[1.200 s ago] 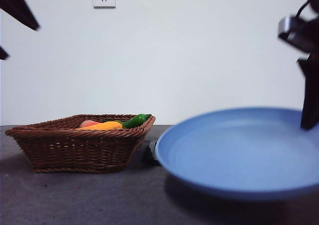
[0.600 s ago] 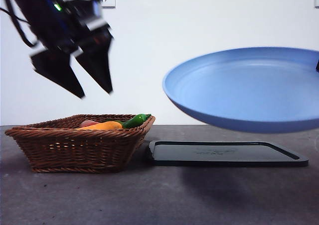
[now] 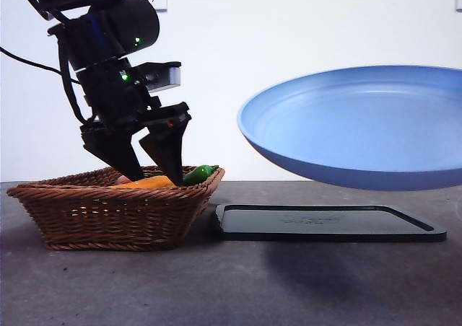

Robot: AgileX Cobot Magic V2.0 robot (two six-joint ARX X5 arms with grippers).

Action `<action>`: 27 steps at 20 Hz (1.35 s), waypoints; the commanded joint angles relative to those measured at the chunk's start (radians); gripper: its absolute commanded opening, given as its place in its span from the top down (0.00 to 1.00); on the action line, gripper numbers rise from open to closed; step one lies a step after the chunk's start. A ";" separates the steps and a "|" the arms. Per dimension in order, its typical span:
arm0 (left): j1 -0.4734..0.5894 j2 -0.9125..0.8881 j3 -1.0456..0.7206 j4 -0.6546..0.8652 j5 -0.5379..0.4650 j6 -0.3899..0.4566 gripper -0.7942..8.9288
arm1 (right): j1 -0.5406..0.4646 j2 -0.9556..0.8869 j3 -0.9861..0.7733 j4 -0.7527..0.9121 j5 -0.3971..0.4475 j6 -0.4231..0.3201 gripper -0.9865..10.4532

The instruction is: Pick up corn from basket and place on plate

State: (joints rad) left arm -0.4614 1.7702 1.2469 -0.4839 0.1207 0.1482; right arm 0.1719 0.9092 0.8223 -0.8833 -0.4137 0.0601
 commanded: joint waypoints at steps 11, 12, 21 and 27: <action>-0.010 0.080 0.022 0.009 -0.019 0.014 0.71 | 0.002 0.003 0.021 0.019 -0.004 0.014 0.91; -0.010 0.080 0.022 0.006 -0.019 0.015 0.72 | 0.002 0.003 0.021 0.022 -0.004 0.014 0.91; -0.005 -0.042 0.042 -0.002 -0.017 -0.039 0.72 | 0.002 0.054 0.021 0.031 -0.005 0.067 0.91; -0.024 -0.233 0.058 -0.018 0.086 -0.100 0.72 | 0.000 0.224 0.021 0.039 -0.066 0.099 0.91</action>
State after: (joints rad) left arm -0.4767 1.5249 1.2877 -0.5030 0.1967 0.0711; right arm 0.1699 1.1233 0.8223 -0.8547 -0.4698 0.1387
